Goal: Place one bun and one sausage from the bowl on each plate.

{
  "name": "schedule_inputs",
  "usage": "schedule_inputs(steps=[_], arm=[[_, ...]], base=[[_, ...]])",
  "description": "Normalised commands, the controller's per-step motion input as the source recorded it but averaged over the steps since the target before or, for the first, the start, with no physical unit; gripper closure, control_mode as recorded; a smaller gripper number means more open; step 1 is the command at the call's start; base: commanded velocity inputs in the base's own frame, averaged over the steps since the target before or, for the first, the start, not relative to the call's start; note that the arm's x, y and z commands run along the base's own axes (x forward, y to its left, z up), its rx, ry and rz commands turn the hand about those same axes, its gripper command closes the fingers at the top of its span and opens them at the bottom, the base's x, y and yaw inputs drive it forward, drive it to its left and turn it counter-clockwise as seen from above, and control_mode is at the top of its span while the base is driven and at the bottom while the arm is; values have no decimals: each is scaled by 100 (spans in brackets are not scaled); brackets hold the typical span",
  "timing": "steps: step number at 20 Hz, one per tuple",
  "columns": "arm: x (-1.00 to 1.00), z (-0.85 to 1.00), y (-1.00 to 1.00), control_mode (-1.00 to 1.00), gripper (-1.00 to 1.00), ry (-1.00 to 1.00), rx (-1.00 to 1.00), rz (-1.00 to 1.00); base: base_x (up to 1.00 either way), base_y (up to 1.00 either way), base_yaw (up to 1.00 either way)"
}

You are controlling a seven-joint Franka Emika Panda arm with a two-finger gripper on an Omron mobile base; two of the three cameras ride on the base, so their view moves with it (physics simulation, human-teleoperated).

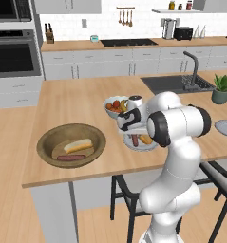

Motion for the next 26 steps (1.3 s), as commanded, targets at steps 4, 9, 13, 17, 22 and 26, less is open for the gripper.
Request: schedule_inputs(steps=[4,9,13,17,22,26], arm=[[-2,0,0,-100,-100,-1,0,0],[0,0,0,-100,-100,-1,0,0],[-12,13,13,-100,-100,-4,0,0],[-23,59,26,-100,-100,-2,0,4],[-12,62,36,-100,-100,-4,0,32],[-31,41,53,-100,-100,0,-4,40]], base=[[0,0,0],[0,0,0],[0,0,0],[0,0,0],[0,0,0],[0,0,0]])
